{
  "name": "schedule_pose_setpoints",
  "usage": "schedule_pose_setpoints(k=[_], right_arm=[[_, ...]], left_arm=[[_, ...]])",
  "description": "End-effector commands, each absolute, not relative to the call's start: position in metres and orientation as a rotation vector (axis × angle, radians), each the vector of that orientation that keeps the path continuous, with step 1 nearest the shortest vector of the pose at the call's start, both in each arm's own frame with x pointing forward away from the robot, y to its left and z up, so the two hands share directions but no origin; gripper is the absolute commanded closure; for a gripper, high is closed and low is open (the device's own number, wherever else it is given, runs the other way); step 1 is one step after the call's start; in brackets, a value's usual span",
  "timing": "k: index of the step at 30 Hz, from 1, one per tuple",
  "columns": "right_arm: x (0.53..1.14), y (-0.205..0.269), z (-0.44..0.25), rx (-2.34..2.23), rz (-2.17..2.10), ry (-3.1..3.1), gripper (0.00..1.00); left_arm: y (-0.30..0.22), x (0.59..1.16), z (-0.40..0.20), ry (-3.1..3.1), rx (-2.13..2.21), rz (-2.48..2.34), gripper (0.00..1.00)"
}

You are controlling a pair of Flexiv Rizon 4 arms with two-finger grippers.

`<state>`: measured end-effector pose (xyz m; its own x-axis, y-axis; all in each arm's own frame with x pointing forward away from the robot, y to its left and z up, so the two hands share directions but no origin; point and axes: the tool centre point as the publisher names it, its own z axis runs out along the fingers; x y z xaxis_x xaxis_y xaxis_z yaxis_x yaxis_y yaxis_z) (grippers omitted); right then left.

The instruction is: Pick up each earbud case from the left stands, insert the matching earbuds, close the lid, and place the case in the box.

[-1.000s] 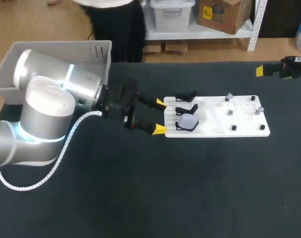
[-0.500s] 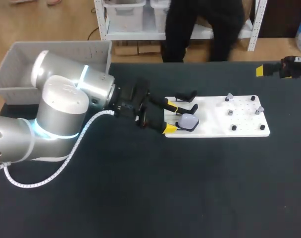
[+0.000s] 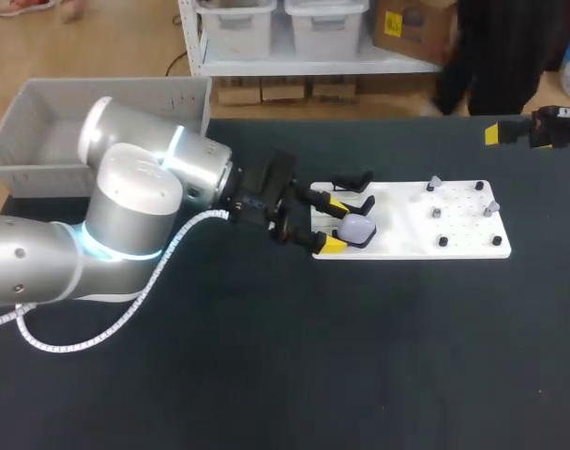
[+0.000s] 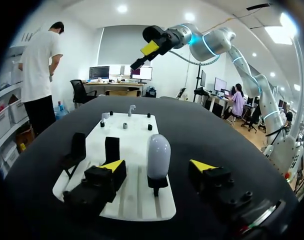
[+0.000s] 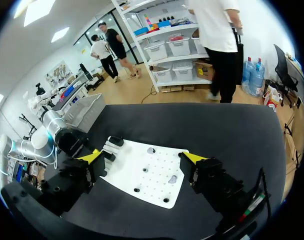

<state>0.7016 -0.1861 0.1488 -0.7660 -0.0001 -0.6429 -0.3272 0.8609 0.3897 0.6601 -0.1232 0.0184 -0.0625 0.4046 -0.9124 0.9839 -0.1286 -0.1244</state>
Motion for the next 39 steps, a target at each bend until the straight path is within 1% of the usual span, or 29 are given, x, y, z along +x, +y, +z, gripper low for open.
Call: schedule_pose_setpoints(k=[1,3,10,15,22,34,39], right_arm=[[0.701,-0.186,0.149,-0.235,0.645,2.372,0.0],[0.701,-0.186,0.149,-0.235,0.645,2.372,0.0],[0.701,-0.186,0.149,-0.235,0.645,2.372,0.0],[0.701,-0.186,0.149,-0.235,0.645,2.372,0.0],[0.701,-0.186,0.149,-0.235,0.645,2.372,0.0],[0.701,-0.186,0.149,-0.235,0.645,2.372,0.0],[0.701,-0.186,0.149,-0.235,0.645,2.372,0.0]], left_arm=[[-0.126,0.662,0.016,1.507,1.588,-1.179,0.25],[-0.127,0.662,0.015,1.507,1.589,-1.18,0.27],[-0.128,0.66,0.015,1.513,1.591,-1.175,0.25],[-0.129,0.66,0.015,1.518,1.592,-1.171,0.29],[-0.133,0.661,0.016,1.514,1.594,-1.172,0.3],[-0.138,0.662,0.015,1.517,1.599,-1.176,0.39],[-0.139,0.661,0.014,1.518,1.603,-1.177,0.49]])
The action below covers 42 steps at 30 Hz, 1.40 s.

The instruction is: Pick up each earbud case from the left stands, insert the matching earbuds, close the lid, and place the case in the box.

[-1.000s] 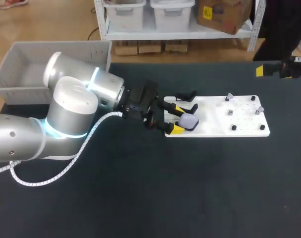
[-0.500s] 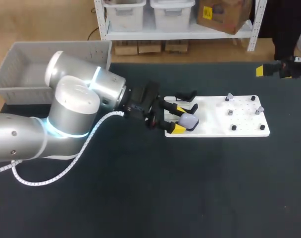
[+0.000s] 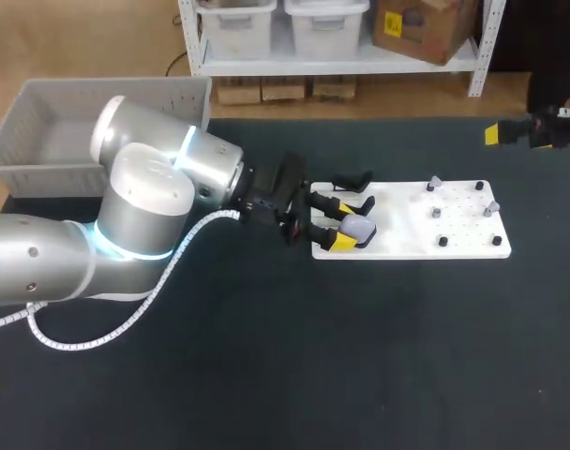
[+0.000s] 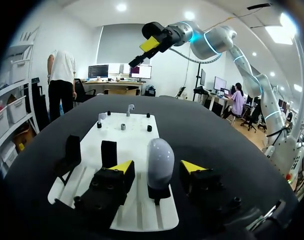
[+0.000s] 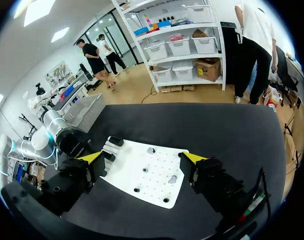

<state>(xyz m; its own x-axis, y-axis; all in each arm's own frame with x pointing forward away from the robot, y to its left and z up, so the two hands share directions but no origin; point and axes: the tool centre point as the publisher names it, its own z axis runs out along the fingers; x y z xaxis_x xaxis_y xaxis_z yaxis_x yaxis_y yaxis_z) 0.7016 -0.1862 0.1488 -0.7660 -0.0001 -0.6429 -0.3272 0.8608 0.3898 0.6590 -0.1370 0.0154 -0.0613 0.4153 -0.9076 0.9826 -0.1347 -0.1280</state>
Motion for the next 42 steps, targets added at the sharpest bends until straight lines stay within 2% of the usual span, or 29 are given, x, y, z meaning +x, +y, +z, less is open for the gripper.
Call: schedule_pose_setpoints(k=[1,6,8,13,17,20,21,28,42], right_arm=[[0.701,-0.186,0.149,-0.235,0.645,2.372,0.0],[0.701,-0.186,0.149,-0.235,0.645,2.372,0.0],[0.701,-0.186,0.149,-0.235,0.645,2.372,0.0],[0.701,-0.186,0.149,-0.235,0.645,2.372,0.0],[0.701,-0.186,0.149,-0.235,0.645,2.372,0.0],[0.701,-0.186,0.149,-0.235,0.645,2.372,0.0],[0.701,-0.186,0.149,-0.235,0.645,2.372,0.0],[0.701,-0.186,0.149,-0.235,0.645,2.372,0.0],[0.701,-0.186,0.149,-0.235,0.645,2.372,0.0]], left_arm=[[-0.139,0.661,0.014,1.519,1.602,-1.177,0.5],[-0.14,0.66,0.013,1.521,1.605,-1.176,0.53],[-0.14,0.66,0.013,1.522,1.607,-1.175,0.59],[-0.14,0.658,0.012,1.526,1.611,-1.172,0.61],[-0.14,0.657,0.012,1.525,1.615,-1.169,0.76],[-0.139,0.656,0.011,1.527,1.616,-1.164,0.91],[-0.138,0.655,0.012,1.527,1.617,-1.158,1.0],[-0.131,0.653,0.034,1.474,1.607,-1.116,1.0],[-0.121,0.648,0.129,1.166,1.467,-1.211,1.0]])
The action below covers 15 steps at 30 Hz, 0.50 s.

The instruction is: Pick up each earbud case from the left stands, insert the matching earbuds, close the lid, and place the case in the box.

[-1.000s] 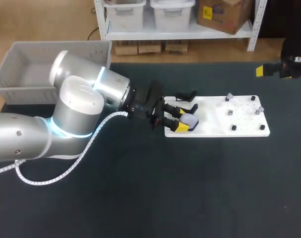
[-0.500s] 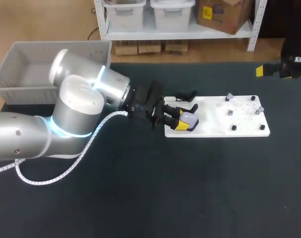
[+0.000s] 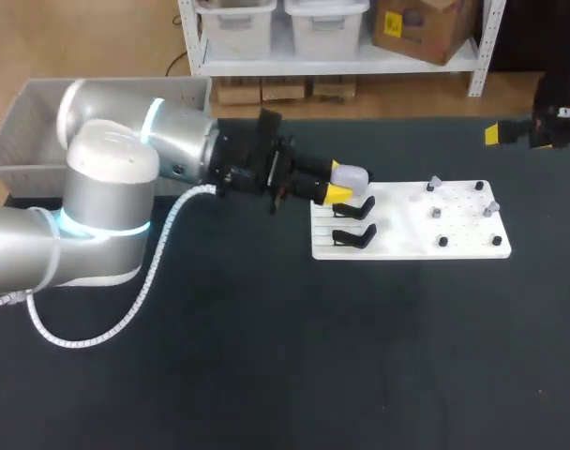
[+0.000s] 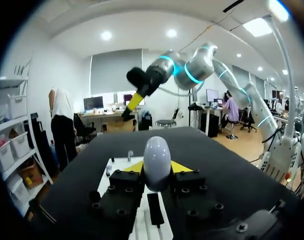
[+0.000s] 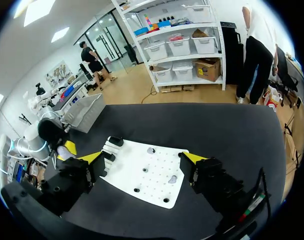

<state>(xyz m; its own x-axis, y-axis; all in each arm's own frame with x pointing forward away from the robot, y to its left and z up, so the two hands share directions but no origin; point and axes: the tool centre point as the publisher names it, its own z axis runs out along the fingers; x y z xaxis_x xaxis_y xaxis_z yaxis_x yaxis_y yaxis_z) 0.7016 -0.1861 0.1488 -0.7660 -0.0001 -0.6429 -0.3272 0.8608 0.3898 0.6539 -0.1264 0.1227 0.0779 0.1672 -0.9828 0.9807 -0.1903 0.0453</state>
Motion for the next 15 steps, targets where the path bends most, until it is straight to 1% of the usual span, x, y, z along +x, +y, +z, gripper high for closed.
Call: schedule_pose_setpoints(k=[1,15], right_arm=[[0.701,-0.186,0.149,-0.235,0.645,2.372,0.0],[0.701,-0.186,0.149,-0.235,0.645,2.372,0.0]], left_arm=[[-0.121,0.648,0.134,1.147,1.455,-1.218,1.0],[-0.133,0.648,0.148,1.096,1.362,-1.311,1.0]])
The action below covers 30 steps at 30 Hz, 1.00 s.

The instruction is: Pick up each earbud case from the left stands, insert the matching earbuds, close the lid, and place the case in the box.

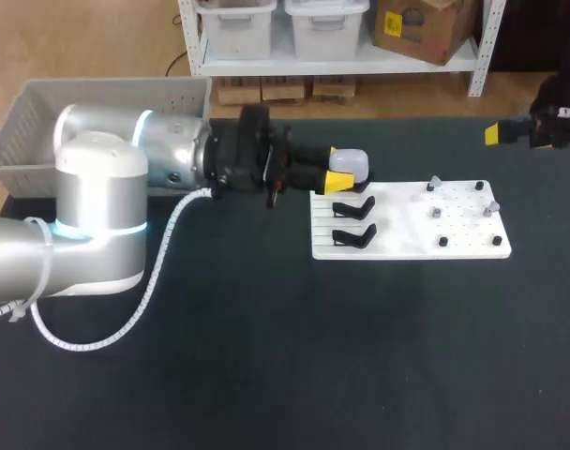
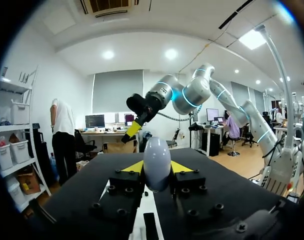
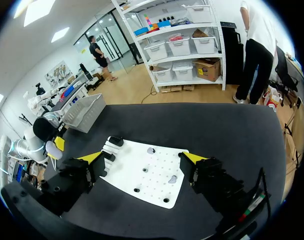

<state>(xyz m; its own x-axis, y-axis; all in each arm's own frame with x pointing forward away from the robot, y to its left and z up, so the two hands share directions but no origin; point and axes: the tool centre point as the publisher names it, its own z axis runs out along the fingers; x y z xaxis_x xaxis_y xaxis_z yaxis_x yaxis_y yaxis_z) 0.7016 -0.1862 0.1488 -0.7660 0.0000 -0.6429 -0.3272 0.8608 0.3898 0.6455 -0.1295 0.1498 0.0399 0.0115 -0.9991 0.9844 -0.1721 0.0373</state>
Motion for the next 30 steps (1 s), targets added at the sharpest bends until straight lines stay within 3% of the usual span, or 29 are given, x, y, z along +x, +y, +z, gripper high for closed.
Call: schedule_pose_setpoints(k=[1,21,30], right_arm=[[0.701,-0.186,0.149,-0.235,0.645,2.372,0.0],[0.7,-0.186,0.152,-0.234,0.653,2.354,0.0],[0.656,-0.164,0.158,-0.273,0.682,2.296,0.0]], left_arm=[[-0.134,0.648,0.148,1.095,1.362,-1.312,1.0],[-0.134,0.649,0.15,1.092,1.357,-1.325,1.0],[-0.145,0.644,0.142,1.087,1.338,-1.343,1.0]])
